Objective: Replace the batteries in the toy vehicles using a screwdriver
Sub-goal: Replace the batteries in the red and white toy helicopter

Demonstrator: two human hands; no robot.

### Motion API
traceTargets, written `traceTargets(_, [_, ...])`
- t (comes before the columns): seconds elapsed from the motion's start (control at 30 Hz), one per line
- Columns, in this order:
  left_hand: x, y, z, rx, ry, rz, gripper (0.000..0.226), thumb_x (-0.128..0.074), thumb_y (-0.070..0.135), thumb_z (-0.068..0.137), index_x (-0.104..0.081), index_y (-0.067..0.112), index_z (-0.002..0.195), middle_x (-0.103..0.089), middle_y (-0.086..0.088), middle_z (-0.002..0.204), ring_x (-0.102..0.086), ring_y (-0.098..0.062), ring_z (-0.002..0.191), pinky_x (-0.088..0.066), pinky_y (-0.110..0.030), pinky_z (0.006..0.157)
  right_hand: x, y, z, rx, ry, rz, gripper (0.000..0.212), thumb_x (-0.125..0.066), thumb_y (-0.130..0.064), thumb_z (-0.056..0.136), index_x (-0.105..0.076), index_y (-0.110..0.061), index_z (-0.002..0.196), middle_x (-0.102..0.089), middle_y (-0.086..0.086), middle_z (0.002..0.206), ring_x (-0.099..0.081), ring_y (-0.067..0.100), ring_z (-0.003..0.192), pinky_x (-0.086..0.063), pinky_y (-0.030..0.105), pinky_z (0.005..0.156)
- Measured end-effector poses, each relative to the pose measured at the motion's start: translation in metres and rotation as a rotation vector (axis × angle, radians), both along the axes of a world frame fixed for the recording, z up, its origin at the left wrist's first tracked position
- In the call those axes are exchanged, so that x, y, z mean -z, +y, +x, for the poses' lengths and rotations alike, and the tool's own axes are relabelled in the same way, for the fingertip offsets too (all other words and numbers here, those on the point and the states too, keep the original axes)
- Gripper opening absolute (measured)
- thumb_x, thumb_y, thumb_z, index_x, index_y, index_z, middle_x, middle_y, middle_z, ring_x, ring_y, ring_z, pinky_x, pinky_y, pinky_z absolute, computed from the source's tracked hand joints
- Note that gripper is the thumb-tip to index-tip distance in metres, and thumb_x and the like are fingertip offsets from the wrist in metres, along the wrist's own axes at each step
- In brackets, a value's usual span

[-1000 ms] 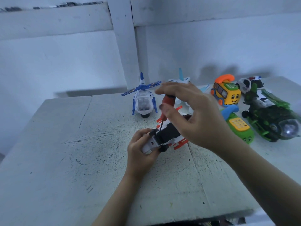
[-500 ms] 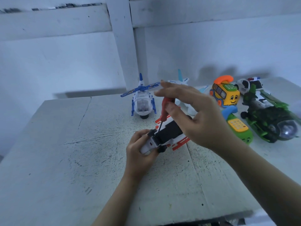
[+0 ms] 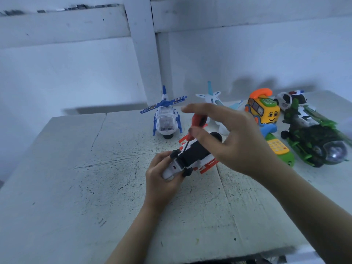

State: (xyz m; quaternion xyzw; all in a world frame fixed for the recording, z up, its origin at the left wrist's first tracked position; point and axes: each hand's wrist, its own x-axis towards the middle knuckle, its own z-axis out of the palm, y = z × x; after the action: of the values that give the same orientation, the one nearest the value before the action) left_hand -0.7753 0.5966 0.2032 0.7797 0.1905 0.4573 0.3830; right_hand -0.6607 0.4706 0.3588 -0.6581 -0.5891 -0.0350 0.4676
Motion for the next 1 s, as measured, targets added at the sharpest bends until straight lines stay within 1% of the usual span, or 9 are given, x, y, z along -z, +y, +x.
traceTargets(0.1, [-0.002, -0.001, -0.001, -0.002, 0.004, 0.002, 0.047, -0.076, 0.038, 0.068, -0.065, 0.024, 0.111, -0.063, 0.008, 0.104, -0.059, -0.002, 0.098, -0.044, -0.007, 0.08, 0.003, -0.002, 0.004, 0.059, -0.061, -0.003, 0.022, -0.063, -0.024, 0.087, -0.065, -0.021, 0.109, -0.068, -0.012, 0.087, -0.061, 0.006, 0.085, -0.051, 0.029, 0.077])
traceTargets(0.23, [-0.004, -0.002, -0.001, -0.028, 0.017, 0.036, 0.047, -0.075, 0.039, 0.068, -0.066, 0.023, 0.112, -0.062, 0.012, 0.104, -0.058, -0.001, 0.097, -0.044, -0.008, 0.08, 0.002, -0.007, 0.004, 0.013, -0.015, -0.132, 0.03, -0.053, -0.019, 0.087, -0.056, -0.018, 0.116, -0.067, -0.007, 0.098, -0.062, 0.005, 0.088, -0.052, 0.025, 0.077])
traceTargets(0.4, [-0.003, -0.002, -0.001, -0.12, 0.039, 0.156, 0.053, -0.075, 0.041, 0.068, -0.07, 0.011, 0.112, -0.061, 0.007, 0.107, -0.056, -0.007, 0.099, -0.043, -0.009, 0.087, -0.003, -0.024, 0.013, 0.076, -0.122, -0.299, 0.027, -0.062, -0.04, 0.081, -0.065, -0.019, 0.098, -0.062, -0.014, 0.074, -0.058, 0.005, 0.077, -0.049, 0.021, 0.07])
traceTargets(0.5, [-0.007, -0.006, 0.003, -0.158, 0.025, 0.177, 0.053, -0.077, 0.039, 0.068, -0.072, 0.003, 0.106, -0.061, 0.005, 0.106, -0.057, -0.006, 0.098, -0.041, -0.004, 0.087, -0.005, -0.035, 0.017, 0.058, -0.11, -0.35, 0.015, -0.067, -0.034, 0.082, -0.072, -0.022, 0.09, -0.06, -0.019, 0.062, -0.057, 0.001, 0.063, -0.042, 0.011, 0.054])
traceTargets(0.57, [-0.009, -0.01, 0.005, -0.182, 0.013, 0.145, 0.051, -0.081, 0.035, 0.066, -0.072, 0.001, 0.104, -0.061, 0.006, 0.104, -0.056, -0.001, 0.094, -0.04, -0.001, 0.083, -0.001, -0.041, 0.018, 0.055, -0.112, -0.368, 0.011, -0.067, -0.028, 0.082, -0.075, -0.023, 0.088, -0.058, -0.022, 0.058, -0.056, -0.001, 0.058, -0.039, 0.008, 0.053])
traceTargets(0.73, [-0.012, -0.014, 0.007, -0.213, 0.02, 0.105, 0.043, -0.081, 0.026, 0.066, -0.073, 0.001, 0.1, -0.063, 0.005, 0.099, -0.055, 0.002, 0.089, -0.038, 0.002, 0.078, 0.007, -0.049, 0.019, 0.06, -0.045, -0.405, 0.012, -0.067, -0.021, 0.083, -0.076, -0.025, 0.089, -0.068, -0.012, 0.064, -0.06, 0.004, 0.061, -0.045, 0.015, 0.056])
traceTargets(0.83, [-0.012, -0.013, 0.007, -0.218, 0.049, 0.083, 0.037, -0.084, 0.024, 0.066, -0.074, 0.005, 0.096, -0.068, 0.001, 0.095, -0.057, -0.001, 0.083, -0.038, 0.0, 0.074, 0.014, -0.048, 0.018, 0.027, -0.007, -0.457, 0.012, -0.065, -0.025, 0.084, -0.073, -0.03, 0.092, -0.066, -0.006, 0.062, -0.058, 0.009, 0.055, -0.045, 0.018, 0.05])
traceTargets(0.9, [-0.012, -0.013, 0.007, -0.225, 0.07, 0.074, 0.034, -0.086, 0.026, 0.067, -0.074, 0.005, 0.091, -0.069, -0.001, 0.09, -0.056, -0.003, 0.079, -0.037, 0.0, 0.07, 0.02, -0.047, 0.015, 0.021, -0.035, -0.501, 0.012, -0.063, -0.032, 0.085, -0.068, -0.033, 0.096, -0.063, -0.006, 0.06, -0.057, 0.011, 0.053, -0.047, 0.024, 0.051])
traceTargets(1.0, [-0.012, -0.016, 0.009, -0.232, 0.087, 0.062, 0.03, -0.088, 0.018, 0.065, -0.073, 0.004, 0.087, -0.067, 0.0, 0.089, -0.055, -0.003, 0.078, -0.037, 0.0, 0.069, 0.026, -0.047, 0.011, 0.047, -0.125, -0.536, 0.016, -0.056, -0.036, 0.09, -0.064, -0.033, 0.103, -0.061, -0.011, 0.062, -0.054, 0.008, 0.054, -0.045, 0.021, 0.051])
